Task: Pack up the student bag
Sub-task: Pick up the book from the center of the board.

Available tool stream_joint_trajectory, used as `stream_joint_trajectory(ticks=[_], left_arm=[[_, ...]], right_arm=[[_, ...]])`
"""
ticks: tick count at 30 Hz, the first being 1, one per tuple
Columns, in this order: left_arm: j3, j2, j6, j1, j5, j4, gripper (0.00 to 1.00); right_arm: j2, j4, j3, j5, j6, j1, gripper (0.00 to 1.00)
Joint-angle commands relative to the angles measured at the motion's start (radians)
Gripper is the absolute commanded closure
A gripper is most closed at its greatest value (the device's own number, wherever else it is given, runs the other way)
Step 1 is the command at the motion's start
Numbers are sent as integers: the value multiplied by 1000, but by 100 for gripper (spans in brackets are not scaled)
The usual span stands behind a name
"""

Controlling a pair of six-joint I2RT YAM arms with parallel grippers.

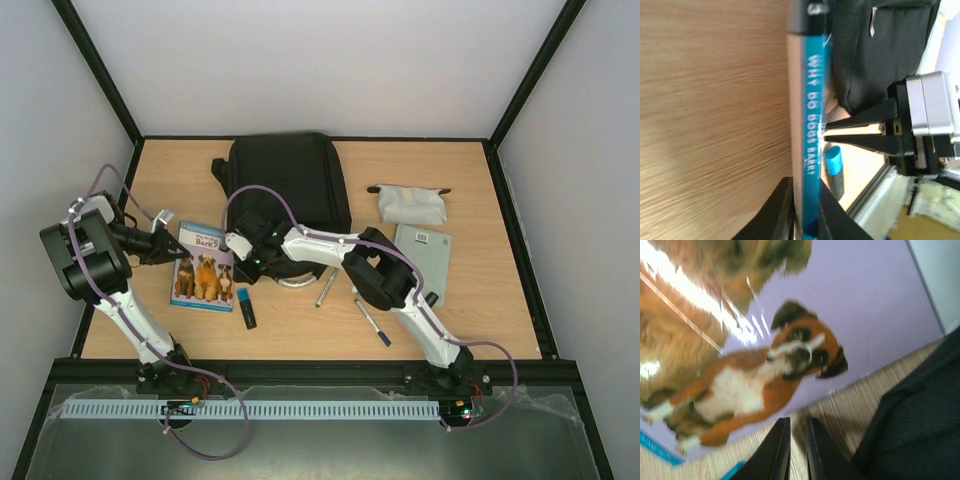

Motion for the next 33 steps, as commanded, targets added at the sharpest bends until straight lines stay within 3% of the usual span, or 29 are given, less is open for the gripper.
stream_joint_trajectory(ticks=[1,6,12,17,21,27,33], left_arm=[[66,-92,-3,15,-57,-51,97],[106,-217,-27,7,-122,-54,98],[199,-357,-51,-52,-190,-54,98],[301,-398,-95,-161,-78,-49,98],[383,-378,-168,-299,38,1,98],[362,-392,-421,-444,141,346,98],[255,-406,-855,-442,158,863,98]], right_arm=[[-8,-195,70,26,-100,-49,87],[-145,-344,215,-198,-214,-107,70],[-316,-414,249,-124,-265,-161,57],[-392,-395,193,-169,-103,-299,53],[-501,-337,131,-126,-71,-389,54],[-583,-321,97,-48,-61,-444,48],[-604,-305,78,-55,33,-453,32]])
